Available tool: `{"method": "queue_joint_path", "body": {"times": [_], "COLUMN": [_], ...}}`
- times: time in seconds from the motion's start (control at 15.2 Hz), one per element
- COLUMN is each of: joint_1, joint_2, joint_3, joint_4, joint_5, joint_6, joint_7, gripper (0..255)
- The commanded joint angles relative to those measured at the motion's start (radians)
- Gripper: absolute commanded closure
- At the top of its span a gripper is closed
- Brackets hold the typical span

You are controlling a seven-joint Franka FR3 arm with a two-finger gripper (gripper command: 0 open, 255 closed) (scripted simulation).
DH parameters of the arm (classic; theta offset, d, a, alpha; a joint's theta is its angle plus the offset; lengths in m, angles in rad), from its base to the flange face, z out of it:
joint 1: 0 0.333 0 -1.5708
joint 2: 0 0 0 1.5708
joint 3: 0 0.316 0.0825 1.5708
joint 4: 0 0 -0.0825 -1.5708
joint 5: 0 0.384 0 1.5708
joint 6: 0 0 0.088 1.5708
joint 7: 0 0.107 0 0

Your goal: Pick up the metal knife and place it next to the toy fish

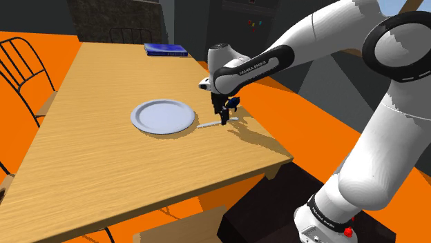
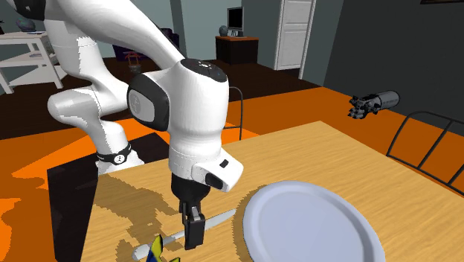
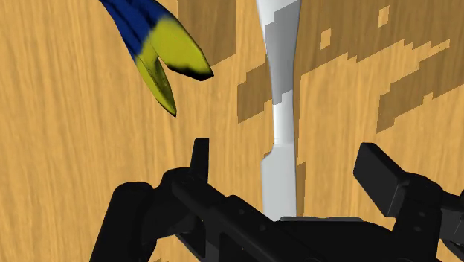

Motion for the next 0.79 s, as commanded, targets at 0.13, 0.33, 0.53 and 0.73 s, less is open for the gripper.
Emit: {"method": "queue_joint_path", "body": {"times": [0.13, 0.33, 0.53, 0.73], "joint_1": [0.005, 0.01, 0.01, 0.01], "joint_2": [-0.028, -0.049, -0.049, -0.049], "joint_3": [0.006, 0.011, 0.011, 0.011], "joint_4": [0.035, 0.07, 0.07, 0.07], "joint_5": [0.013, 0.023, 0.023, 0.023], "joint_6": [-0.063, -0.12, -0.12, -0.12], "joint_7": [-0.008, -0.014, -0.014, -0.014], "gripper": [0, 0, 0, 0]}}
